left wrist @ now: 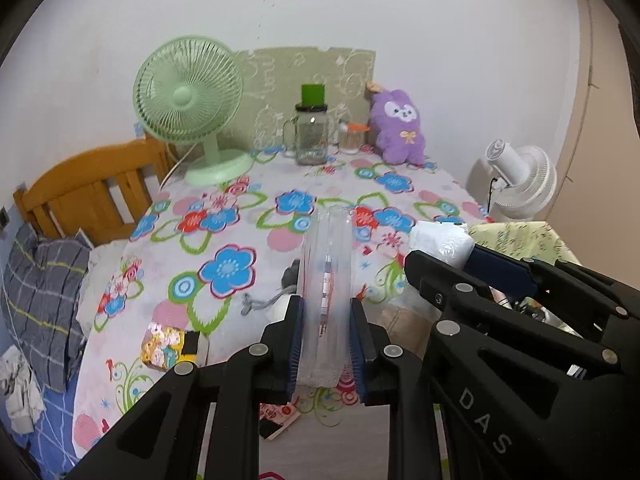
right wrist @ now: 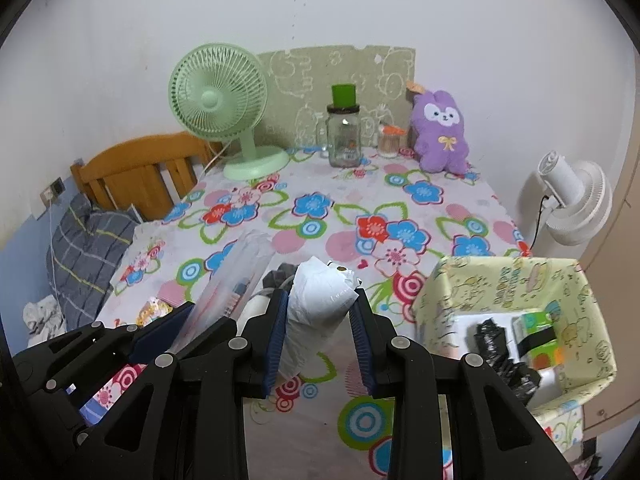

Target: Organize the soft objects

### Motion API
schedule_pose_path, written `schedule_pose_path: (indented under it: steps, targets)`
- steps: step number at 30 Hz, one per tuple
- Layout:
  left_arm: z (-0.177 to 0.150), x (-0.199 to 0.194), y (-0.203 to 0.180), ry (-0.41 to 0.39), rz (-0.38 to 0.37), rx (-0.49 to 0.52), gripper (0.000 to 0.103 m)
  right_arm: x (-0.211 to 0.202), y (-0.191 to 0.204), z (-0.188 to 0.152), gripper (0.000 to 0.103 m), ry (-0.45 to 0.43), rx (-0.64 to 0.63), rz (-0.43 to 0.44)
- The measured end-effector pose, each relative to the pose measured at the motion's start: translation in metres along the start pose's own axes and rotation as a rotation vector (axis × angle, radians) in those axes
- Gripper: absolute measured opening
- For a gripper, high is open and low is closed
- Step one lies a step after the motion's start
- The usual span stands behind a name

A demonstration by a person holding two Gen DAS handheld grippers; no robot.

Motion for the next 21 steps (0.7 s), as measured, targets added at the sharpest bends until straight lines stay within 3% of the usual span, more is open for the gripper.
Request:
schedule_pose_path:
  steps: [21]
  targets:
    - [0.031,-0.02,-0.063,-0.099,-0.048,0.111,0.02,-0.045,-0.057,0.023,0.035,-0.118,0.047,-0.077]
Point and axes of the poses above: each gripper's, at about its wrist camera, not at the fingertips, and x roughly the way its jaws point, y to its left, z to its top, the point moved 4 cm from there along x, roughly the way its jaws point, and after that the axes turned 13 degrees about -z, right-handed, at the moved point
